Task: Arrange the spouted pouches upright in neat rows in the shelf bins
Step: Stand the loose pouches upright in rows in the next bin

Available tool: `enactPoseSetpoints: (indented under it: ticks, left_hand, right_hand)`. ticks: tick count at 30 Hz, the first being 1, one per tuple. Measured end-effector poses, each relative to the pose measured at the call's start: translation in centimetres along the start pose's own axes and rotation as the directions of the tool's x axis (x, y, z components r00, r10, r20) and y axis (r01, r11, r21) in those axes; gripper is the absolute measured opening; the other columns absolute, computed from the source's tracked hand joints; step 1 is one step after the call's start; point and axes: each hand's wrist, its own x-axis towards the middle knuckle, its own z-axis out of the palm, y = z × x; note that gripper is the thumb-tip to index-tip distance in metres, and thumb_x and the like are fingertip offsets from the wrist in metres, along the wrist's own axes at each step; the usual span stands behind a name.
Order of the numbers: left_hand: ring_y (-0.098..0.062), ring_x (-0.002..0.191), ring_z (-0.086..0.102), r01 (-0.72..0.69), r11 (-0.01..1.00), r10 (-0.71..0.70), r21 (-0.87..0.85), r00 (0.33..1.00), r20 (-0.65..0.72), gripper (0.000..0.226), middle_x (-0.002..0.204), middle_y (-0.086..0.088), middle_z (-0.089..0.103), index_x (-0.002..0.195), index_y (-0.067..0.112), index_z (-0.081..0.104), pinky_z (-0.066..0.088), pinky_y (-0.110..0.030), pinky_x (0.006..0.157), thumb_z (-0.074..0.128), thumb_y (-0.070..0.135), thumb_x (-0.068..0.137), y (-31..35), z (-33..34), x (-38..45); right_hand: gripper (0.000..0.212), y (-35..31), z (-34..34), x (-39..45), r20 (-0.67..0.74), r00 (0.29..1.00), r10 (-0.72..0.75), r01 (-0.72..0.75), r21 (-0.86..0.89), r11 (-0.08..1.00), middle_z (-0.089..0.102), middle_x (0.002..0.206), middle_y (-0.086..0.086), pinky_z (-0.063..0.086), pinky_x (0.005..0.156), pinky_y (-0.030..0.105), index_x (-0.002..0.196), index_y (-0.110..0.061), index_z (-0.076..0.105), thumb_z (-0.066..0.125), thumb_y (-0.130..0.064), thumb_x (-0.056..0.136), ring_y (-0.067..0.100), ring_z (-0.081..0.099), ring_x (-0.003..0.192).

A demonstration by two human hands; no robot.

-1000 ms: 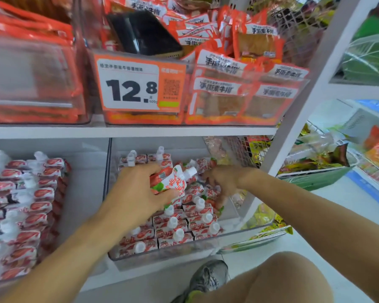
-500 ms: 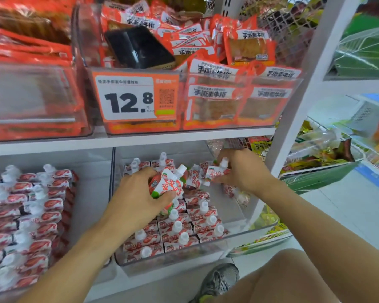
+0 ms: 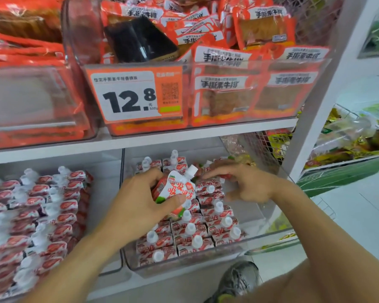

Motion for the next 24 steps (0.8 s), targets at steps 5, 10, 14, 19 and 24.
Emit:
enactPoseSetpoints:
  ticks: [5,10,14,19,24]
  left_hand:
    - [-0.016,0.062,0.061,-0.017,0.998,0.017,-0.057,1.000,-0.015,0.034,0.070,0.002,0.067,0.080,0.022,0.060,0.051,-0.043,0.062,0.076,0.051,0.072,0.0,-0.1,-0.6]
    - [-0.018,0.070,0.067,-0.009,0.996,0.007,-0.094,1.000,-0.022,0.035,0.076,0.003,0.071,0.084,0.023,0.062,0.053,-0.047,0.069,0.077,0.052,0.072,0.1,0.1,-0.5]
    - [-0.015,0.071,0.068,-0.012,0.996,0.010,-0.091,1.000,-0.024,0.041,0.077,0.006,0.072,0.084,0.025,0.061,0.055,-0.046,0.069,0.075,0.061,0.069,0.0,0.1,-0.5]
    - [-0.012,0.071,0.068,0.000,0.996,-0.002,-0.088,1.000,-0.024,0.034,0.079,0.008,0.073,0.085,0.025,0.062,0.055,-0.044,0.069,0.076,0.052,0.070,0.1,0.2,-0.5]
    - [-0.006,0.069,0.067,0.008,0.998,-0.009,-0.068,1.000,-0.019,0.030,0.078,0.012,0.073,0.084,0.026,0.062,0.056,-0.040,0.068,0.078,0.047,0.070,0.4,0.4,-0.5]
  right_hand:
    - [0.034,-0.9,0.6,1.3,0.134,0.991,-0.020,0.025,-0.035,0.999,0.049,0.142,-0.018,0.032,0.116,0.039,0.112,-0.048,0.066,0.075,-0.028,0.085,0.002,0.040,0.135]
    - [0.011,-0.4,0.5,1.3,0.038,0.999,0.009,-0.012,0.062,0.998,0.065,0.103,-0.028,0.047,0.100,0.034,0.097,-0.038,0.069,0.068,-0.030,0.091,-0.007,0.058,0.103]
    - [0.011,0.2,0.6,0.7,-0.070,0.997,-0.012,0.015,0.029,0.999,0.065,0.107,-0.020,0.049,0.097,0.041,0.099,-0.033,0.070,0.060,-0.028,0.096,0.000,0.060,0.104]
    - [0.041,0.0,0.5,-0.5,0.122,0.992,0.031,-0.023,-0.070,0.997,0.031,0.156,-0.012,0.025,0.116,0.031,0.116,-0.048,0.066,0.066,-0.015,0.092,0.005,0.025,0.144]
    - [0.045,-0.9,0.6,0.4,0.161,0.987,0.017,0.000,-0.106,0.994,0.017,0.161,-0.013,0.019,0.120,0.034,0.114,-0.053,0.065,0.072,-0.018,0.088,0.007,0.017,0.147]
